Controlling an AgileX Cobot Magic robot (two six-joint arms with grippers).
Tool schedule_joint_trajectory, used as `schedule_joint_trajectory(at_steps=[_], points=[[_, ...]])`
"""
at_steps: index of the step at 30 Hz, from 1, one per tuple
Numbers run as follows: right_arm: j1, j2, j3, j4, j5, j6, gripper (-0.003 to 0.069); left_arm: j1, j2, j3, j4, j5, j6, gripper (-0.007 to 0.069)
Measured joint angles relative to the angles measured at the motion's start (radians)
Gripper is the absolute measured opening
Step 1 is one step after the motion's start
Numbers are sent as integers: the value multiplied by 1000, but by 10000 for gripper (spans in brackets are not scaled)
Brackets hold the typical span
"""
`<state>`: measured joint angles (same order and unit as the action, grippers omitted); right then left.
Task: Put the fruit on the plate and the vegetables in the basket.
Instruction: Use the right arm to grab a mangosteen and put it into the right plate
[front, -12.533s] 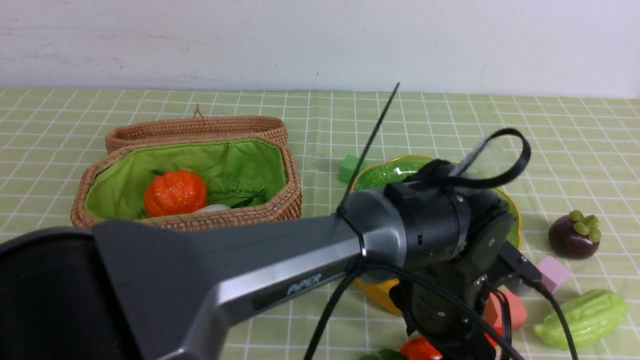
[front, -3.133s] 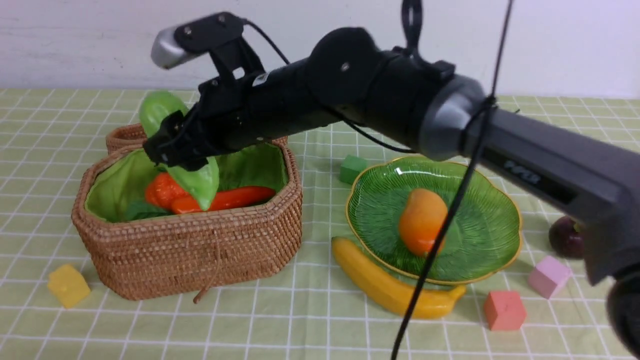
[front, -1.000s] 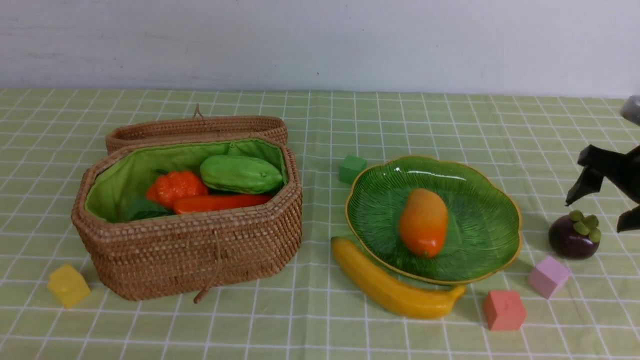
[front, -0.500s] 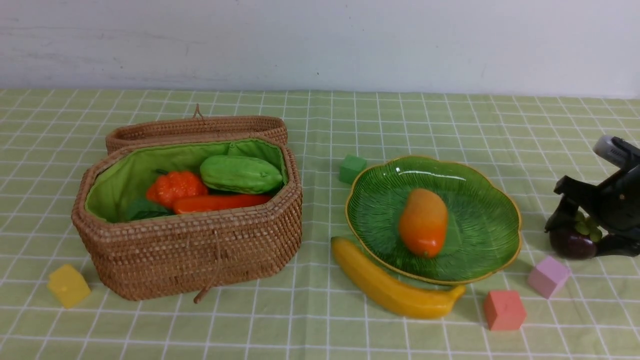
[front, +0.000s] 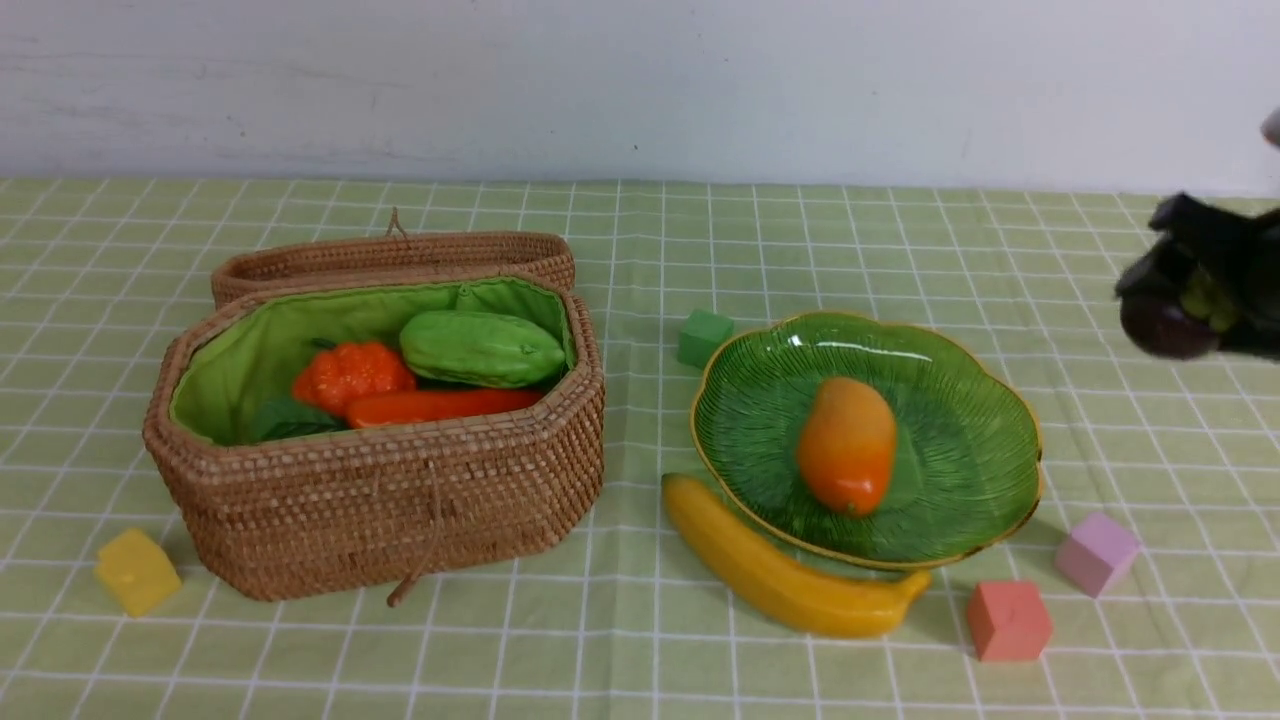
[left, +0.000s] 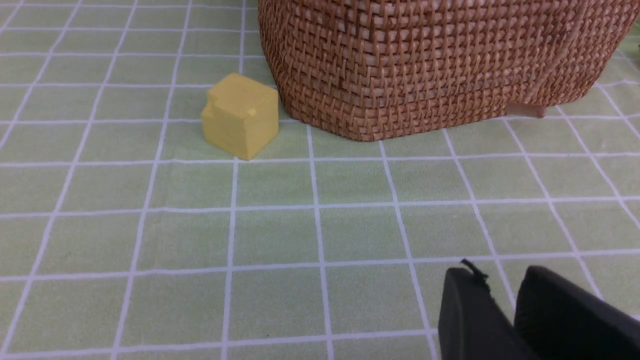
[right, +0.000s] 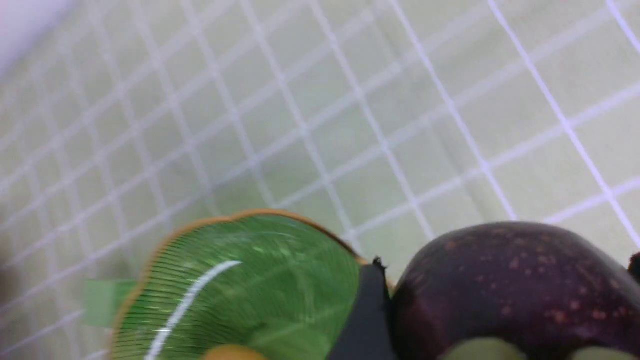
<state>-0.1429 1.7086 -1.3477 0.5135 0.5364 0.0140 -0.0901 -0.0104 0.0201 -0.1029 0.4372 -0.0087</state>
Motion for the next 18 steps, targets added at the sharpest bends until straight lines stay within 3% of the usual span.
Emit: schedule_joint_trajectory(at_steps=[8,13,18], points=[[233,-12,24,14,-38,-260,585,0,0,0,0,0,0,155],[299,113,52,-6,-65,-282,585,0,0,0,0,0,0,160],[298,171,52,-9,-76,-274,585,0,0,0,0,0,0,165]])
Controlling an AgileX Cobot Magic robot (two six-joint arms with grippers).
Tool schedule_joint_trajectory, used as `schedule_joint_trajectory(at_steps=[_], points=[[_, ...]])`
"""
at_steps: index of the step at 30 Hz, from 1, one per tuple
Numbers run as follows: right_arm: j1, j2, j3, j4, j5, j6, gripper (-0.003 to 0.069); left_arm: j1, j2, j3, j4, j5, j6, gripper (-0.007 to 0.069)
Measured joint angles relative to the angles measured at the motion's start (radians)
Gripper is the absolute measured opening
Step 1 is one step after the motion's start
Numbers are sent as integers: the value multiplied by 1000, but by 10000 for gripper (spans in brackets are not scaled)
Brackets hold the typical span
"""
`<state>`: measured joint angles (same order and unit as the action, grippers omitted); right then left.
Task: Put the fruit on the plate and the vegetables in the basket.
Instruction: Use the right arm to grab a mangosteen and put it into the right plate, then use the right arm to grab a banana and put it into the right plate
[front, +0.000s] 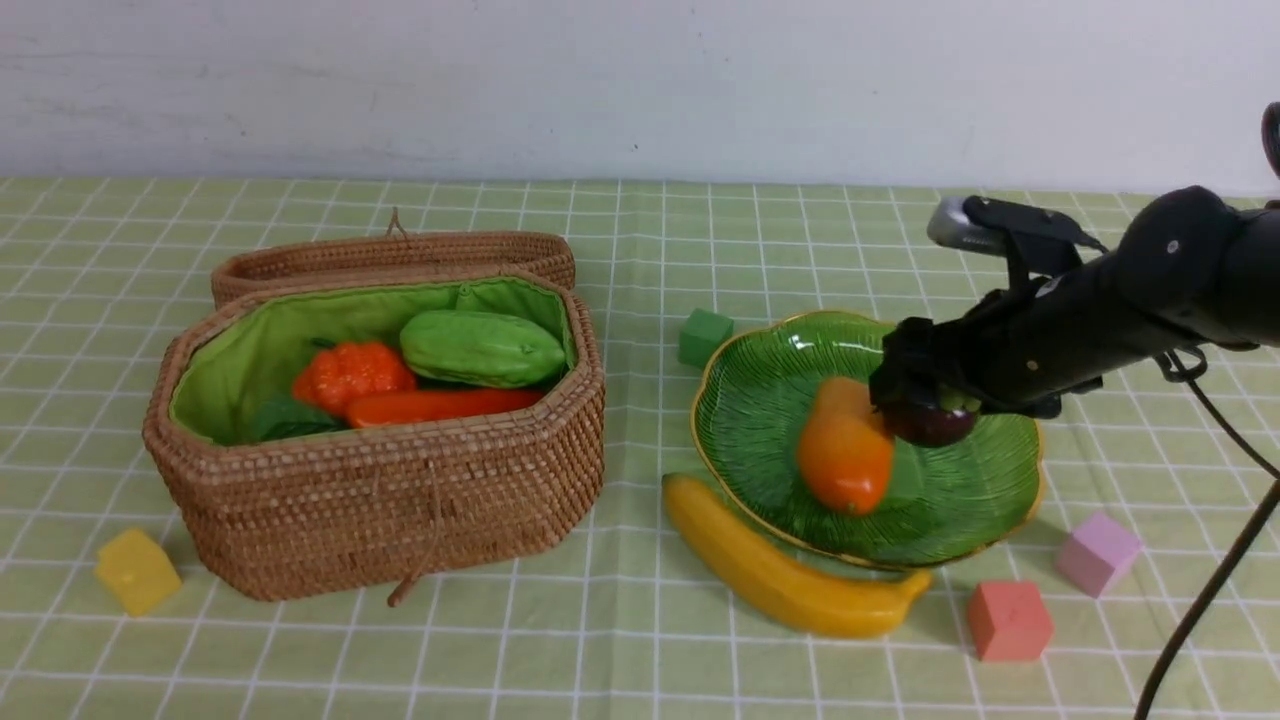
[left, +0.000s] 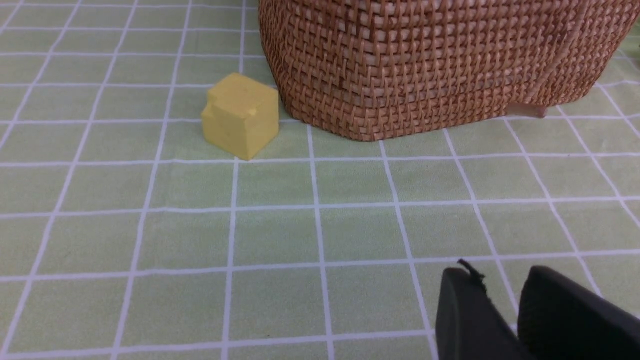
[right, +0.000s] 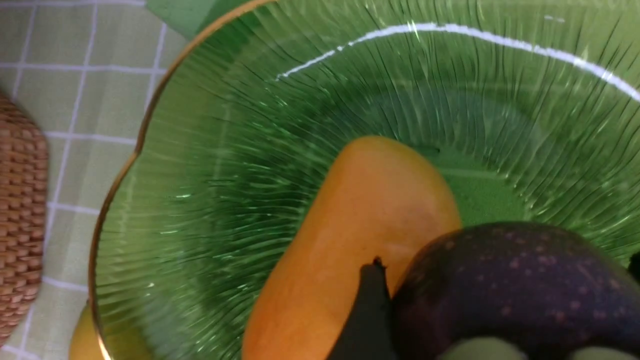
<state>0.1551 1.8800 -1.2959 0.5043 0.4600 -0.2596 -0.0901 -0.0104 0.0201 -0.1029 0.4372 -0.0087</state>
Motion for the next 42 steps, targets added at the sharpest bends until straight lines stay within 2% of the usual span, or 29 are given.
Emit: schedule_joint_trajectory(at_steps=[7,12,21,26,27,29,32,36,42], points=[[-1,-18,0,-51,0,0,596,0,0,0,0,0,0,165],[-1,-74,0,-113,20,0,678,0,0,0,0,0,0,169],[-1,-170,0,-156,44,-2,647,0,0,0,0,0,0,178],[62,-211,0,-182,202,-214,630,0,0,0,0,0,0,185],[106,-216,0,-185,277,-316,627,0,0,0,0,0,0,185],[169,-217,0,-185,363,-432,624,0,0,0,0,0,0,186],[274,-212,11,-184,398,-606,609,0,0,0,0,0,0,186],[354,-176,14,-182,366,-712,581,0,0,0,0,0,0,189],[396,-96,17,-222,316,-732,571,0,0,0,0,0,0,195]])
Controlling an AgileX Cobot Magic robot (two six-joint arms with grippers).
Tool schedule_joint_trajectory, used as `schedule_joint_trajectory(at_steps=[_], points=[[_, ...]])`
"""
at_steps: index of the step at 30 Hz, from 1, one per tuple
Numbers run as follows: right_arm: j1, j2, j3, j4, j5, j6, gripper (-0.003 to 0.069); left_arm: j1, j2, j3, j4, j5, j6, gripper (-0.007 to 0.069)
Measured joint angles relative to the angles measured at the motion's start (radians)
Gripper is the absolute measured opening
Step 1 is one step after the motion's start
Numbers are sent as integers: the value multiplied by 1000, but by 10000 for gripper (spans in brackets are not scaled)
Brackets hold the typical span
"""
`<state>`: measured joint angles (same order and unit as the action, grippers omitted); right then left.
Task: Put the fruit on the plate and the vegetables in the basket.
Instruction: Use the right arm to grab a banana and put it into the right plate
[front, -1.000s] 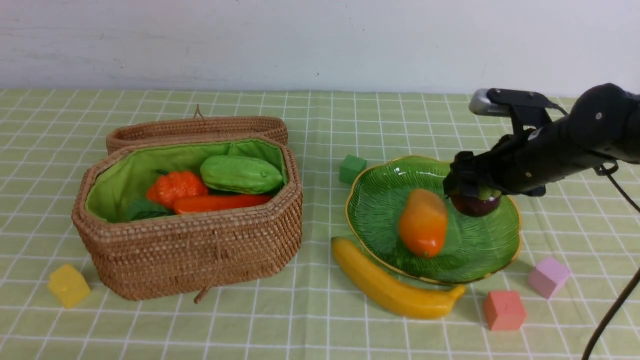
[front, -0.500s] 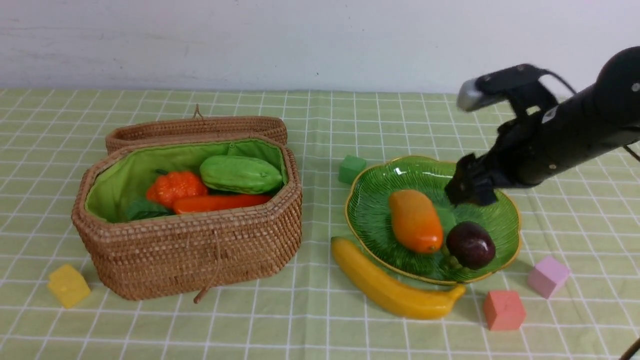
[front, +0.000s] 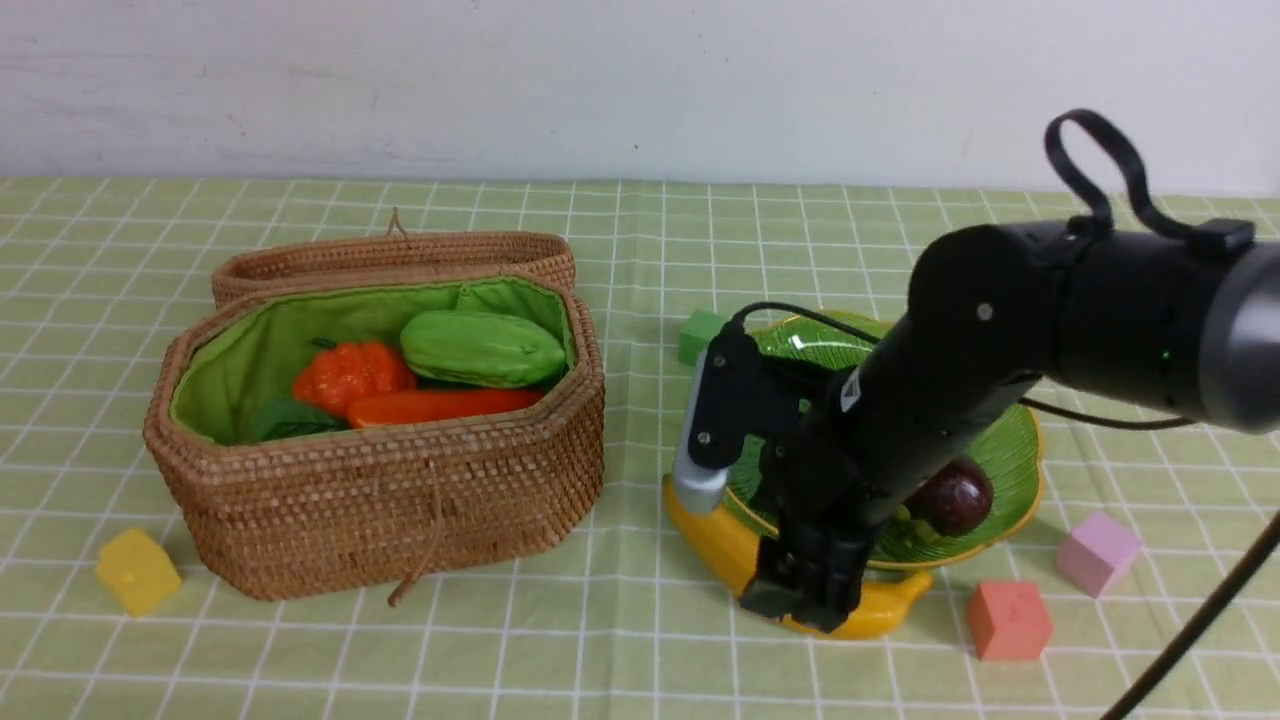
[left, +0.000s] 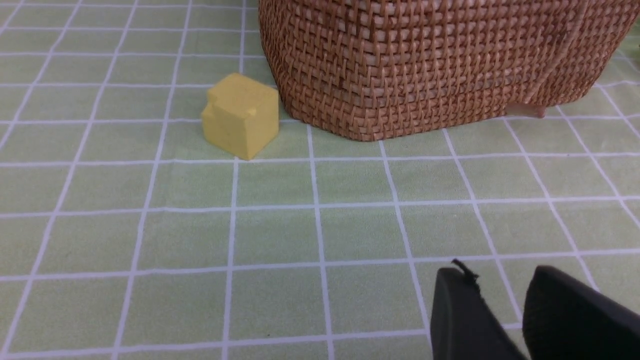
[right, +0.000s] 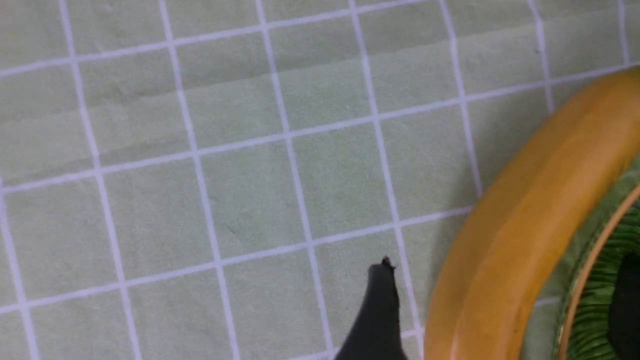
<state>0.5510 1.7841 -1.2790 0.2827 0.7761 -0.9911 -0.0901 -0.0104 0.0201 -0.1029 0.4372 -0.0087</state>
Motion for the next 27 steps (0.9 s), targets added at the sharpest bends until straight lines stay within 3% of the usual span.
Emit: schedule_joint_trajectory(at_steps=[18,27], points=[[0,108,-3,-42,-24,61,568,0,0,0,0,0,0,217],[1,109,-7,-80,-7,214,568,0,0,0,0,0,0,224]])
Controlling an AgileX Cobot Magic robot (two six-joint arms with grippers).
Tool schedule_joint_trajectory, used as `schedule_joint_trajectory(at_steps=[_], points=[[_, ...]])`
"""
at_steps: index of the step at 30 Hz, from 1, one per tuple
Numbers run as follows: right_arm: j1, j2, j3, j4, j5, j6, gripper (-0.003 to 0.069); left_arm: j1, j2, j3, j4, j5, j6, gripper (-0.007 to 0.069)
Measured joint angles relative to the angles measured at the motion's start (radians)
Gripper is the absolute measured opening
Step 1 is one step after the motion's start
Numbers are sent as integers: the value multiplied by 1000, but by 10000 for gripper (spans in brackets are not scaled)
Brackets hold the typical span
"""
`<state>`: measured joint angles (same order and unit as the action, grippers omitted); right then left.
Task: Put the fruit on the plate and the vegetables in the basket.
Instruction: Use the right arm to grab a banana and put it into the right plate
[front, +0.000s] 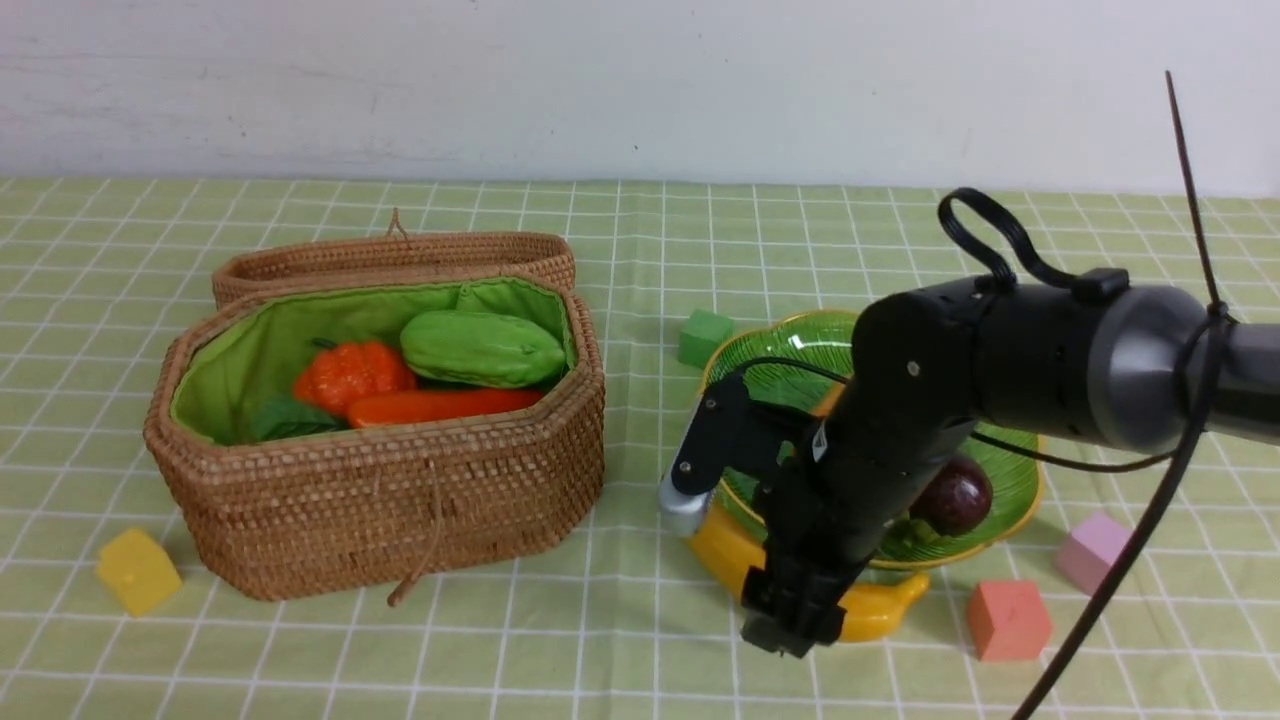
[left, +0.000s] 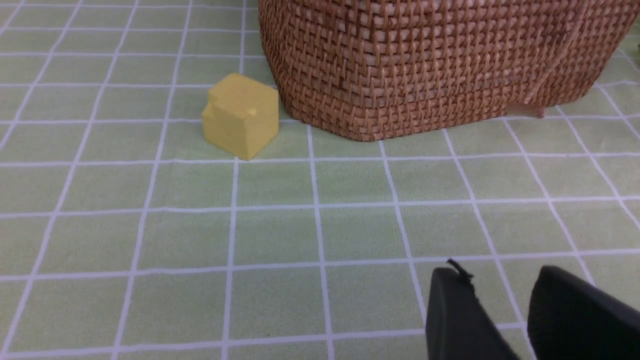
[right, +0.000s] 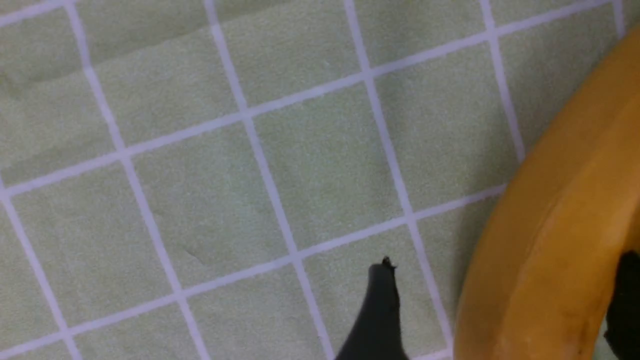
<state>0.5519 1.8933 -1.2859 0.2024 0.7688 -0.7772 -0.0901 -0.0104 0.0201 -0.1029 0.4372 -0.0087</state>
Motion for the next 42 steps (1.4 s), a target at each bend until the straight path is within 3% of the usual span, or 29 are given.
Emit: schedule_joint_trajectory(at_steps=[8,16,20,21,22,23,28,33,37,42], points=[[0,8,3,35,150,-116,568,0,0,0,0,0,0,234],[0,19,4,62,31,-62,566,0,0,0,0,0,0,238],[0,53,4,65,-1,-36,495,0,0,0,0,0,0,237],[-1,61,3,68,11,-69,379,0,0,0,0,0,0,237],[-1,62,2,74,25,-93,315,0,0,0,0,0,0,237],[-1,62,1,86,51,-121,298,0,0,0,0,0,0,237],[0,19,3,162,169,-249,317,0,0,0,0,0,0,237],[-34,-111,-36,174,195,-280,317,0,0,0,0,0,0,239],[-138,-171,-97,187,178,-209,317,0,0,0,0,0,0,239],[-278,-154,-133,423,40,166,317,0,0,0,0,0,0,239]])
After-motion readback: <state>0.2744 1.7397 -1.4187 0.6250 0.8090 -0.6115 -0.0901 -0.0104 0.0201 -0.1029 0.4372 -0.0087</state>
